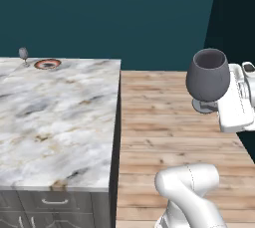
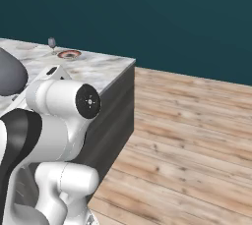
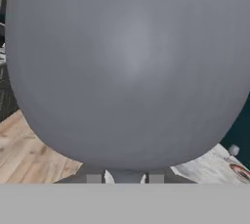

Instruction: Retrieve the wine glasses from the counter and place one next to each plate.

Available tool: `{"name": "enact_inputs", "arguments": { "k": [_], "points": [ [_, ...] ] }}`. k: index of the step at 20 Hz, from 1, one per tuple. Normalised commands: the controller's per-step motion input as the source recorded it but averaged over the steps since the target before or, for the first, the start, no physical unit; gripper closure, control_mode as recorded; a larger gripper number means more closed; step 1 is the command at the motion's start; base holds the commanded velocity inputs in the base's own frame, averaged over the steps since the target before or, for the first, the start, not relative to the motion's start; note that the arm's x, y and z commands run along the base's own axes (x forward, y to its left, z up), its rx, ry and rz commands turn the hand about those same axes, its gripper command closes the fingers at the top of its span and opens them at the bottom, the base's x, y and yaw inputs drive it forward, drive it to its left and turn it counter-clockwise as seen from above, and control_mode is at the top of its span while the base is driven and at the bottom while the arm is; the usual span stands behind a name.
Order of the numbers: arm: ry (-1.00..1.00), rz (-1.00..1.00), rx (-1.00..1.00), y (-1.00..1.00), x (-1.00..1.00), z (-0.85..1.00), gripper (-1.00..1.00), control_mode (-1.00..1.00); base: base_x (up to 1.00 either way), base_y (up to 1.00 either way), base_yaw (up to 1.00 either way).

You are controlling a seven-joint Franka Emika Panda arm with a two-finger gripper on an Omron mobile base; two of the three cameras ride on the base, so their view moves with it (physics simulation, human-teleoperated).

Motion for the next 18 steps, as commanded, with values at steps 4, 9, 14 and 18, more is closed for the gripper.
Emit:
{"name": "enact_inputs", "arguments": {
  "k": [4, 9, 14, 18],
  "points": [
    [0.00, 0.00, 0.00, 0.00, 0.00, 0.00, 1.00, 1.00, 0.84, -0.94, 0.34],
    [0.00, 0.00, 0.00, 0.00, 0.00, 0.00, 1.00, 1.00, 1.00, -1.00, 0.26],
    [0.00, 0.00, 0.00, 0.00, 0.00, 0.00, 1.00, 1.00, 1.00, -0.80, 0.27],
    [0.00, 0.00, 0.00, 0.00, 0.00, 0.00, 1.00, 1.00, 1.00, -0.40, 0.31]
  ]
}}
